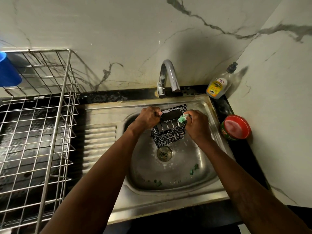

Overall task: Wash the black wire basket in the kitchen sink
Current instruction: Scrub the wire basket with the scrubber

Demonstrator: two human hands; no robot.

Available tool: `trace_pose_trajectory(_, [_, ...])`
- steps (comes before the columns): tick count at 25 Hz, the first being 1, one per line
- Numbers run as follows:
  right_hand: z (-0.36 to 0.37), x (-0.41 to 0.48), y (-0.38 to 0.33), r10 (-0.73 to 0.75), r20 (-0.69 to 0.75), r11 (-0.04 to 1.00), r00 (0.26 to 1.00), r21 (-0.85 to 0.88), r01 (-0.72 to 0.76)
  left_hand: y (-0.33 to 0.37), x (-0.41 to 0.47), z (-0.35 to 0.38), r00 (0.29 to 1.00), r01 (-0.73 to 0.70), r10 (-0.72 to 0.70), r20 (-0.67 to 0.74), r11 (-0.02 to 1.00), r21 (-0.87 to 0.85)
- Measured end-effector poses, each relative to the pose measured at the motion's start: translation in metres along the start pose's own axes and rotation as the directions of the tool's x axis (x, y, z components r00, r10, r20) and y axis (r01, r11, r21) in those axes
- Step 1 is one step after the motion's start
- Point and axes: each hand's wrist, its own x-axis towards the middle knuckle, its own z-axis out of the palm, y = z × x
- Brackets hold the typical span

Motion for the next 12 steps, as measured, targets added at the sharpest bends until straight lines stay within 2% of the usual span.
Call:
trace_pose_trajectory(2, [0.003, 0.018, 0.001, 0.089, -0.037, 0.996, 0.995, 0.018, -0.089, 0.003, -0.001, -0.001, 1.000, -0.024, 0.024, 0.009, 1.000, 0.020])
trace_pose_trajectory(4, [0.008, 0.032, -0.001, 0.130, 0.006, 0.988, 0.992, 0.083, -0.130, 0.005, 0.000, -0.002, 0.999, -0.031, 0.030, 0.031, 0.999, 0.041])
trace_pose_trajectory(6, [0.013, 0.035, -0.001, 0.108, 0.073, 0.983, 0.991, 0.144, -0.118, 0.005, 0.001, 0.000, 0.998, -0.018, 0.017, 0.064, 1.000, 0.018])
trace_pose_trajectory(8, [0.015, 0.031, 0.001, 0.093, 0.078, 0.982, 0.993, 0.160, -0.104, 0.013, 0.003, 0.003, 0.996, -0.023, 0.019, 0.086, 0.999, 0.038])
trace_pose_trajectory(12, [0.011, 0.028, 0.004, 0.125, 0.087, 0.974, 0.988, 0.179, -0.139, 0.055, 0.017, 0.025, 0.989, -0.120, 0.114, 0.095, 0.991, 0.060])
